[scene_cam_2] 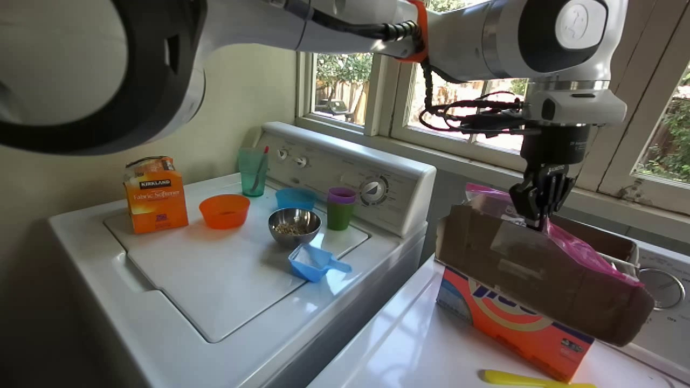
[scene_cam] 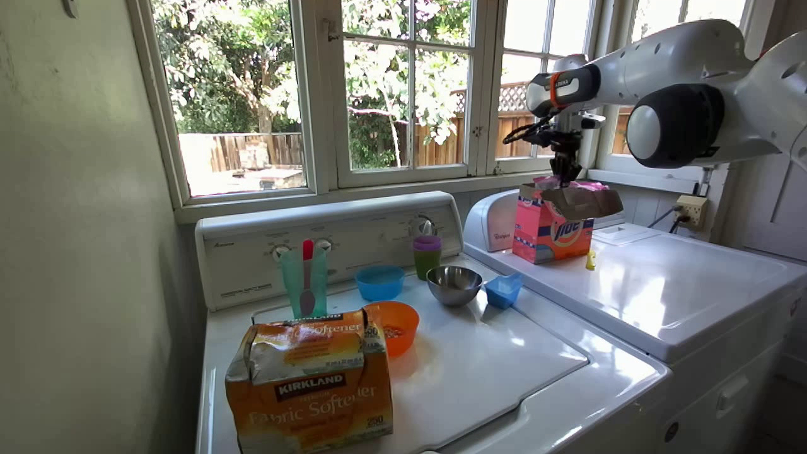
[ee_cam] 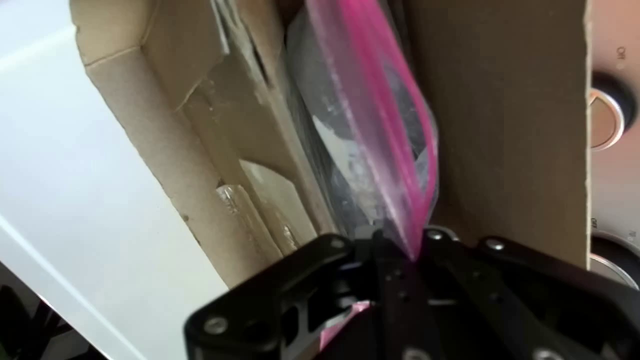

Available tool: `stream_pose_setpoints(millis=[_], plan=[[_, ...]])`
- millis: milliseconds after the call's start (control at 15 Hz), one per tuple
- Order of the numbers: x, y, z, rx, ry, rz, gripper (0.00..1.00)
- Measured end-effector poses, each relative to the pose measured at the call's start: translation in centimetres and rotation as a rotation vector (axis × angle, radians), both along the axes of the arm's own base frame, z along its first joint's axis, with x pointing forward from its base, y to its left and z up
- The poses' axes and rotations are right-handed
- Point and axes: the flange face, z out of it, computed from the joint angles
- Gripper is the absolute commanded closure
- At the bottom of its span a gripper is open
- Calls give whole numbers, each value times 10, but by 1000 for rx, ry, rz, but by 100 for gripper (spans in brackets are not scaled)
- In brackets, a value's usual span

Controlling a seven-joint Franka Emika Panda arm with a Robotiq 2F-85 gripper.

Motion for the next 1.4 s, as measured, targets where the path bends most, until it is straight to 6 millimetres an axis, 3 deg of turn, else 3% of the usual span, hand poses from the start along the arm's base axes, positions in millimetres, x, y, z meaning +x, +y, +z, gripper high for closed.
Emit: stream_pose_setpoints(millis=[200, 267, 333, 667, 1000, 1400], plan=[[4, 8, 11, -11, -15, 41, 100], [5, 10, 13, -14, -17, 61, 73], [5, 11, 15, -16, -17, 78, 72], [7, 14, 24, -23, -29, 111, 38], [4, 16, 53, -42, -70, 119, 1], [-6, 20, 73, -22, -57, 111, 2]])
